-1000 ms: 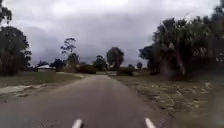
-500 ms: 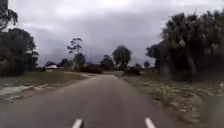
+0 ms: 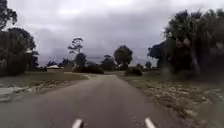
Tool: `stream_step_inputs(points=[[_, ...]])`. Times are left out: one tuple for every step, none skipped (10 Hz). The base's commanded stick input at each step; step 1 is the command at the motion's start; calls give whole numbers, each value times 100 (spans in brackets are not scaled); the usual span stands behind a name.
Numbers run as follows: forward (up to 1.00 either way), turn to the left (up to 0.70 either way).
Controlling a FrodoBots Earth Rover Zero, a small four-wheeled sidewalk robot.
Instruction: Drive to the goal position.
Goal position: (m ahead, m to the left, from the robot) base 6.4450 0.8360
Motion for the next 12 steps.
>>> stream_step_inputs(points=[[84,3],[84,3],[84,3],[84,3],[84,3],[84,3],[84,3],[84,3],[84,3],[84,3],[84,3],[84,3]])
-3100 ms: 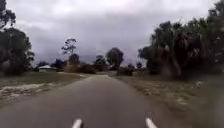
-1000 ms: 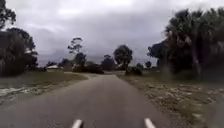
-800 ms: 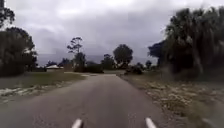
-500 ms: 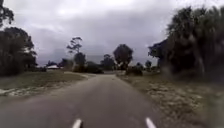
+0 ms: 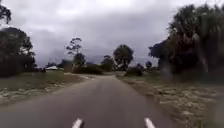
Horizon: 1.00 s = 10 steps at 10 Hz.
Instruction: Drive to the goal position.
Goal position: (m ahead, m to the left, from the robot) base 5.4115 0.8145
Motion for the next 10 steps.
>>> stream_step_inputs(points=[[84,3],[84,3],[84,3],[84,3],[84,3],[84,3],[84,3],[84,3],[84,3],[84,3]])
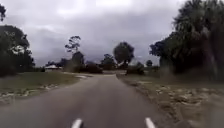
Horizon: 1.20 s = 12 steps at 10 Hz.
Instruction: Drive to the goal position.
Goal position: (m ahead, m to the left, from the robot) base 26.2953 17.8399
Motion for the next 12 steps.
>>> stream_step_inputs(points=[[84,3],[84,3],[84,3],[84,3],[84,3],[84,3],[84,3],[84,3],[84,3],[84,3],[84,3],[84,3]])
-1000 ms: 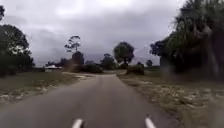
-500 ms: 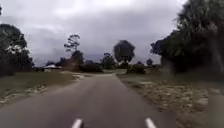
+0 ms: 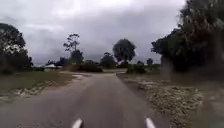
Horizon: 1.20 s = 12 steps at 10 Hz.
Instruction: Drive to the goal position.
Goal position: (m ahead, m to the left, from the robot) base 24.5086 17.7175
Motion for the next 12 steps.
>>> stream_step_inputs(points=[[84,3],[84,3],[84,3],[84,3],[84,3],[84,3],[84,3],[84,3],[84,3],[84,3],[84,3],[84,3]])
